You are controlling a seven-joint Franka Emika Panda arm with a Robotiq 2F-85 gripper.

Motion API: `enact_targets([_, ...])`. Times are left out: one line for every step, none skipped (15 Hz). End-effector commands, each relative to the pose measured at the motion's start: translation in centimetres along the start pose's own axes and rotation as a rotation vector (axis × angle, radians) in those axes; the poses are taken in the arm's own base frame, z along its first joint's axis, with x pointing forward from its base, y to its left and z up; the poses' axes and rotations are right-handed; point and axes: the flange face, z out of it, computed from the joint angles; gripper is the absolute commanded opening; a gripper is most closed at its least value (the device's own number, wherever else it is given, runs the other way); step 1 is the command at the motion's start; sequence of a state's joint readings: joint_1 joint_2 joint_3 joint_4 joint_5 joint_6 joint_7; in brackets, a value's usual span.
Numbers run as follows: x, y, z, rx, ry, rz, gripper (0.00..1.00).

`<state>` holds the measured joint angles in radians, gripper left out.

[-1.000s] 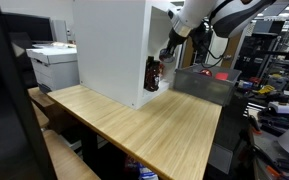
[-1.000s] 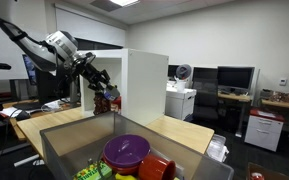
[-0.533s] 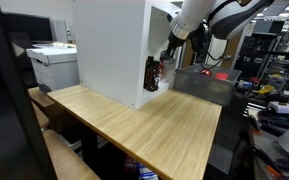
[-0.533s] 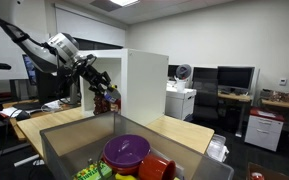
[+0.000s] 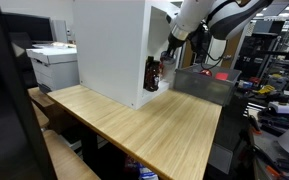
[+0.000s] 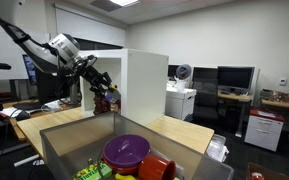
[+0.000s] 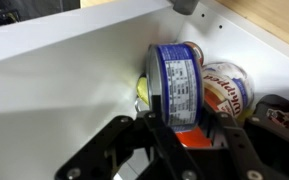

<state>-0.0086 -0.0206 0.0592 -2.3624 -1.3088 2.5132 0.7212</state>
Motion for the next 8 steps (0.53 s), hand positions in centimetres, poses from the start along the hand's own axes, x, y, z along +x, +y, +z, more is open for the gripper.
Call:
enact_targets([1.4, 0.7, -0.5, 0.015, 0.013, 0.025, 0.12])
enact_targets([1.3, 0.7, -0.6, 0.025, 0.009, 0.03, 0.12])
enact_targets([1.2, 0.6, -0.7, 0.039, 0.005, 0.026, 0.12])
enact_targets([1.2, 0.7, -0.9, 0.05, 0.004, 0.036, 0.12])
enact_targets([1.0, 0.8, -1.3, 0.06, 0.003, 0.04, 0.12])
enact_targets([0.1, 0.1, -0.2, 0.024, -0.02, 0.032, 0.37])
enact_targets([0.1, 0.1, -0.3, 0.03, -0.022, 0.037, 0.37])
enact_targets([0.2, 0.1, -0.3, 0.033, -0.024, 0.041, 0.37])
